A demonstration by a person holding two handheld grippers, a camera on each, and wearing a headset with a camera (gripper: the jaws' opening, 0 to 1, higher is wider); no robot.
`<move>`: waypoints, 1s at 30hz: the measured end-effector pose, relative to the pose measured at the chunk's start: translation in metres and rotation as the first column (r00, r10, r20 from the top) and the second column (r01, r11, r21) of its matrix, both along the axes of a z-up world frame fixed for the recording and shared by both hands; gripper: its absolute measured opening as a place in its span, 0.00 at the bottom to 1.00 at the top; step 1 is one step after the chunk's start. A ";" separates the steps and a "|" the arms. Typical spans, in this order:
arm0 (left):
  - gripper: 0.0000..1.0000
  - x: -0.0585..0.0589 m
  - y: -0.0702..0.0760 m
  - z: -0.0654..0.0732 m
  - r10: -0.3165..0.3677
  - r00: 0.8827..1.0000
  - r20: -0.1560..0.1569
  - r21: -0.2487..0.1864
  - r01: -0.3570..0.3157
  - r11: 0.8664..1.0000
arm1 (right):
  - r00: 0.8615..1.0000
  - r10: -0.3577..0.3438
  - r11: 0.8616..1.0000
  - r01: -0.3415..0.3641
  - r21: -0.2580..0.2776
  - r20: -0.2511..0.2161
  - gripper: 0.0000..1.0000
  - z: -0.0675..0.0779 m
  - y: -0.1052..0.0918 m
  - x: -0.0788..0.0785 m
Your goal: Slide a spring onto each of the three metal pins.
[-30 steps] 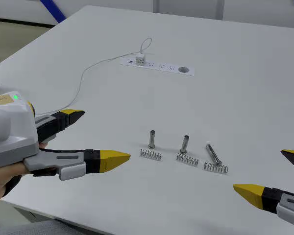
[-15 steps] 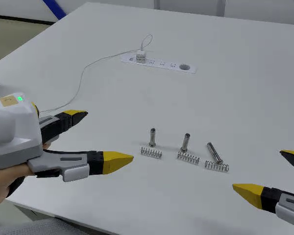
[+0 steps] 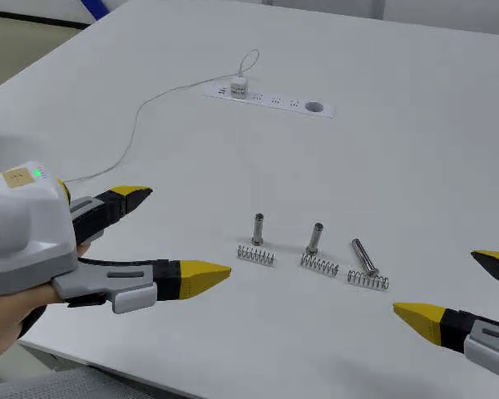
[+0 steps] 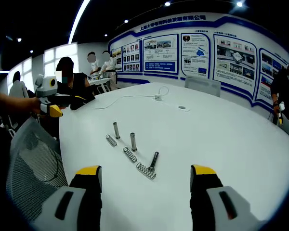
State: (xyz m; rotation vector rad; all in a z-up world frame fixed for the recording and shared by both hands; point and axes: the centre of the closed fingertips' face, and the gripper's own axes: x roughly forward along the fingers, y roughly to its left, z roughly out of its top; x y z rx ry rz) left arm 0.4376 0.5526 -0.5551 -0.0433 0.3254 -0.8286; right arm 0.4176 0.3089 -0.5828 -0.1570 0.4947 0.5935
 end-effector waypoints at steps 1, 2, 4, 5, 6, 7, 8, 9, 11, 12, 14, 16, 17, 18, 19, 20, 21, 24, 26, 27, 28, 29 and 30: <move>1.00 0.000 0.000 -0.001 0.000 1.000 -0.001 -0.002 0.000 1.000 | 1.000 0.000 1.000 0.000 -0.002 0.001 0.76 0.000 0.000 0.001; 1.00 0.000 -0.001 -0.002 -0.002 1.000 -0.005 -0.004 0.002 1.000 | 1.000 0.000 1.000 0.000 -0.005 0.003 0.75 0.000 0.001 0.003; 1.00 -0.001 -0.002 -0.005 -0.005 1.000 -0.010 -0.004 0.005 1.000 | 1.000 0.002 1.000 -0.002 -0.008 0.005 0.75 0.000 0.002 0.005; 1.00 -0.001 -0.003 -0.007 -0.007 1.000 -0.014 -0.004 0.007 1.000 | 1.000 0.005 1.000 -0.005 -0.010 0.003 0.75 -0.001 0.004 0.007; 1.00 -0.001 -0.003 -0.008 -0.007 1.000 -0.017 -0.003 0.007 1.000 | 1.000 0.010 1.000 -0.010 -0.013 0.002 0.75 -0.001 0.005 0.008; 1.00 -0.001 -0.003 -0.010 -0.006 1.000 -0.019 -0.004 0.006 1.000 | 1.000 0.020 1.000 -0.020 -0.018 -0.001 0.74 -0.002 0.007 0.010; 1.00 -0.001 -0.003 -0.010 -0.004 1.000 -0.021 -0.006 0.004 1.000 | 1.000 0.024 0.999 -0.025 -0.022 -0.002 0.74 -0.003 0.009 0.011; 1.00 -0.001 -0.003 -0.011 0.000 1.000 -0.024 -0.010 0.000 1.000 | 1.000 0.027 0.999 -0.027 -0.026 -0.001 0.74 -0.003 0.010 0.012; 1.00 0.000 -0.002 -0.014 0.009 0.999 -0.031 -0.016 -0.010 1.000 | 1.000 0.030 0.999 -0.030 -0.027 0.005 0.74 -0.002 0.011 0.015; 1.00 0.000 -0.001 -0.016 0.012 0.999 -0.033 -0.014 -0.013 1.000 | 1.000 0.029 0.999 -0.029 -0.024 0.006 0.74 -0.001 0.012 0.018; 1.00 0.000 0.000 -0.018 0.018 0.999 -0.034 -0.009 -0.018 1.000 | 1.000 0.028 0.999 -0.028 -0.022 0.006 0.73 -0.002 0.013 0.021; 1.00 0.000 0.001 -0.018 0.026 0.999 -0.031 -0.013 -0.026 1.000 | 1.000 0.030 0.999 -0.029 -0.022 0.007 0.73 -0.002 0.014 0.024; 1.00 0.001 0.002 -0.019 0.036 0.999 -0.025 -0.011 -0.036 0.999 | 0.999 0.032 0.999 -0.031 -0.021 0.007 0.72 -0.002 0.014 0.025; 1.00 0.002 0.002 -0.020 0.041 0.999 -0.022 -0.008 -0.041 0.999 | 0.999 0.035 0.999 -0.034 -0.023 0.007 0.72 -0.002 0.015 0.026; 1.00 0.002 0.002 -0.020 0.044 0.999 -0.021 -0.005 -0.044 0.999 | 0.999 0.038 0.999 -0.038 -0.027 0.007 0.72 -0.003 0.015 0.027; 1.00 0.002 0.003 -0.021 0.045 0.999 -0.019 0.000 -0.045 0.999 | 0.999 0.043 0.998 -0.042 -0.035 0.006 0.71 -0.004 0.016 0.028; 1.00 0.002 0.003 -0.022 0.046 0.999 -0.019 0.003 -0.046 0.999 | 0.999 0.047 0.998 -0.046 -0.039 0.008 0.71 -0.004 0.017 0.029; 1.00 0.002 0.004 -0.023 0.050 0.999 -0.019 0.009 -0.050 0.999 | 0.998 0.056 0.998 -0.055 -0.042 0.002 0.71 -0.007 0.019 0.031; 1.00 0.002 0.004 -0.024 0.053 0.998 -0.020 0.008 -0.053 0.999 | 0.998 0.057 0.997 -0.057 -0.043 0.002 0.70 -0.008 0.019 0.033; 1.00 0.002 0.004 -0.025 0.053 0.998 -0.022 0.010 -0.053 0.999 | 0.999 0.049 0.998 -0.049 -0.037 -0.002 0.70 -0.009 0.018 0.035; 1.00 0.002 0.004 -0.027 0.053 0.998 -0.024 0.017 -0.053 0.998 | 0.999 0.045 0.998 -0.045 -0.035 -0.002 0.70 -0.009 0.018 0.037; 1.00 0.002 0.004 -0.029 0.050 0.998 -0.027 0.031 -0.049 0.998 | 0.999 0.041 0.999 -0.041 -0.033 -0.001 0.69 -0.009 0.018 0.038; 1.00 0.001 0.003 -0.030 0.045 0.999 -0.027 0.038 -0.044 0.998 | 0.999 0.036 0.999 -0.036 -0.029 -0.001 0.69 -0.009 0.018 0.039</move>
